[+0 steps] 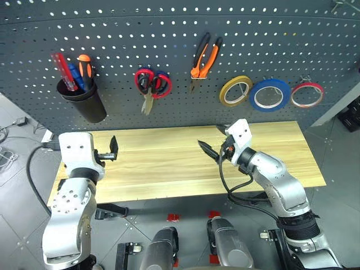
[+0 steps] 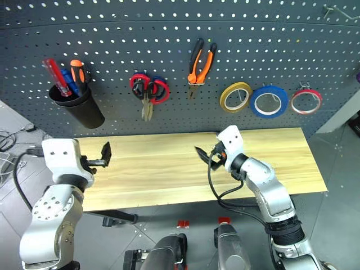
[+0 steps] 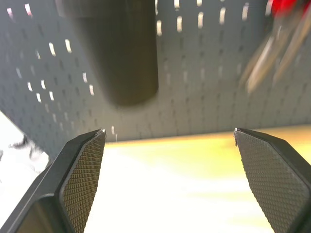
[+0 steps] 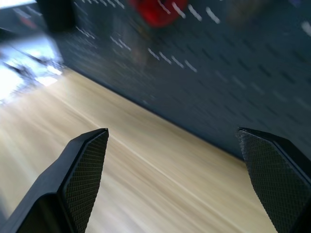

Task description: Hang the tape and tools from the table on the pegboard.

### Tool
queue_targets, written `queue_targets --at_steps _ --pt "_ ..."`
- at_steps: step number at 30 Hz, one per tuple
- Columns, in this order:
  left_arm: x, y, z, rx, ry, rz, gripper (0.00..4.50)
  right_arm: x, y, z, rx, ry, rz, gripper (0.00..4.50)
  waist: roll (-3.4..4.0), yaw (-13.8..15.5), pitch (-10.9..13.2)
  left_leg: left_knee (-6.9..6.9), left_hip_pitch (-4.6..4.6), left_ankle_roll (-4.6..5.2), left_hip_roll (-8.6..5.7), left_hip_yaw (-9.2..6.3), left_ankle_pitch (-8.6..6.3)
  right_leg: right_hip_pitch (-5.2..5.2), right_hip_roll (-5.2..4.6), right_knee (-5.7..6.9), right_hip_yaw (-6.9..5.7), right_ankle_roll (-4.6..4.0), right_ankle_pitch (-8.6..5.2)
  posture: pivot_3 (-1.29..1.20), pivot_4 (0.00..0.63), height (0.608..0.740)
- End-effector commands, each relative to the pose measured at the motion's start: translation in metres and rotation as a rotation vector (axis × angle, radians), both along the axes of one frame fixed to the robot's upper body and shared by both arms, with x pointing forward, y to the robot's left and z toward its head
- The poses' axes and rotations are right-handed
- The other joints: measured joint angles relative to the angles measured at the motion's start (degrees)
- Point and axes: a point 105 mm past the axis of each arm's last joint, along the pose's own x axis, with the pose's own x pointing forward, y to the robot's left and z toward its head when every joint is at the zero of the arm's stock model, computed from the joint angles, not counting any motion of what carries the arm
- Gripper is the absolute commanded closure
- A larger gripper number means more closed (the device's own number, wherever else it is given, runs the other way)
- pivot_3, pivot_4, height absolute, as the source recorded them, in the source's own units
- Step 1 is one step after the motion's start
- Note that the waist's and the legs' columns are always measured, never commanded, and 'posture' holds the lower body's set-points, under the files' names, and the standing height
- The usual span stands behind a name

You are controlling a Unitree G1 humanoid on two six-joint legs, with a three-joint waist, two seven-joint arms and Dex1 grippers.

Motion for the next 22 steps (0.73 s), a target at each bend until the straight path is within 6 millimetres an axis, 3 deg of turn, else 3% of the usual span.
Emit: queue_targets --at_steps 1,5,10,22 --pt "0.003 -0.004 0.002 -0.039 -0.051 -0.025 0.04 0.005 -0.016 0.003 0.001 -0.087 -0.082 0.00 0.04 0.2 -1.0 0.00 0.00 0.00 0.01 0.03 0.00 0.00 0.00 -0.02 0.01 0.00 0.00 -0.25 0.134 0.740" --pt "0.009 -0.003 -0.018 -0.108 -0.035 -0.027 0.04 0.016 -0.058 -0.033 0.029 0.007 -0.306 0.00 0.06 0.2 -3.0 -0.04 0.03 0.00 0.03 0.06 0.00 0.03 0.03 -0.05 0.03 0.00 0.00 -0.25 0.102 0.740" --pt "0.011 -0.002 -0.036 -0.159 -0.030 -0.008 0.04 0.020 -0.090 -0.063 0.053 0.054 -0.438 0.00 0.19 0.2 -5.3 -0.08 0.13 0.00 0.03 0.07 -0.01 0.16 0.09 -0.12 0.12 -0.01 0.01 -0.23 0.065 0.740" --pt "0.019 -0.005 -0.044 -0.125 -0.033 -0.043 0.04 0.030 -0.083 -0.068 0.037 0.032 -0.377 0.00 0.93 0.1 -9.1 -0.20 0.93 0.08 0.11 -0.11 -0.33 1.19 0.33 -0.54 0.23 -0.04 -0.01 -0.21 0.019 0.740"
